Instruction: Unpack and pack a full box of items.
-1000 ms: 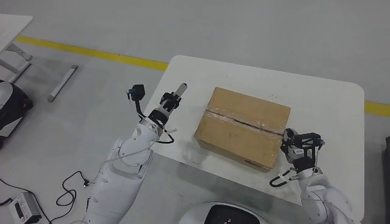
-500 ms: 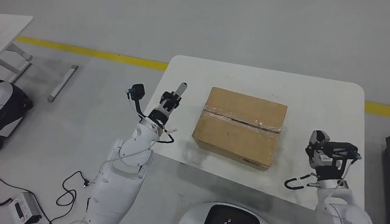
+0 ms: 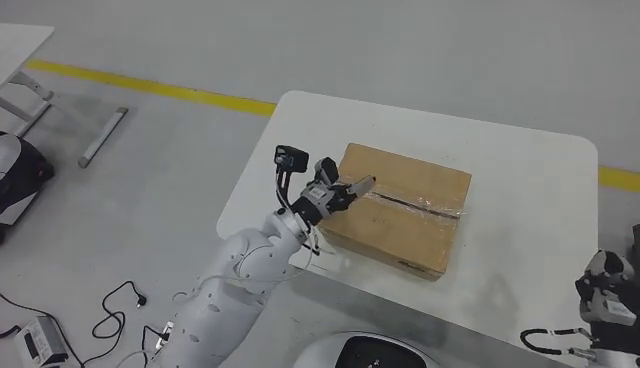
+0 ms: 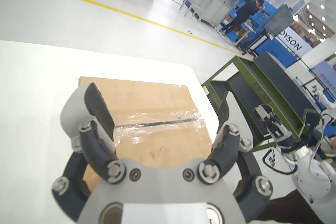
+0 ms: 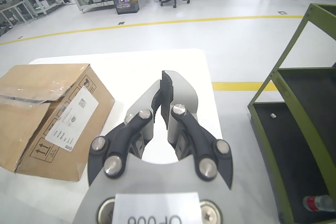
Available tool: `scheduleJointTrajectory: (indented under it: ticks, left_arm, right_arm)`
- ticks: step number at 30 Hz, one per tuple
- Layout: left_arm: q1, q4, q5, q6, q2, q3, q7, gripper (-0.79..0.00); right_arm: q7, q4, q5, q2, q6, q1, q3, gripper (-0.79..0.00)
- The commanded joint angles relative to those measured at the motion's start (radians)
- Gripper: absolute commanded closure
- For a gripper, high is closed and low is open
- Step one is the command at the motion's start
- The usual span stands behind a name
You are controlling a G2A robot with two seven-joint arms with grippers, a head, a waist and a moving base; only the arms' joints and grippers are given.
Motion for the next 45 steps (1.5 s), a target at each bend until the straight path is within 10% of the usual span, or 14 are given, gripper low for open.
scheduleJointTrajectory:
  ticks: [1,15,30,45]
  left_arm:
    - [0.0,0.0,-0.019,0.002,0.0,0.0,0.002,-0.785]
    - [-0.006,0.004,0.073,-0.069,0.004,0.015,0.008,-0.785]
    - [-0.166,0.056,0.448,-0.135,-0.019,0.312,-0.045,-0.785]
    - [-0.18,0.086,0.357,-0.091,-0.031,0.341,-0.053,-0.785]
  right_arm:
    - [-0.002,-0.006,0.004,-0.001,0.0,-0.012,0.01,0.0]
    - [-0.015,-0.067,0.038,-0.01,-0.004,-0.069,0.029,0.0]
    - [-0.007,-0.073,0.034,-0.017,-0.007,-0.091,0.068,0.0]
    - [-0.011,-0.077,0.031,-0.026,-0.007,-0.112,0.067,0.0]
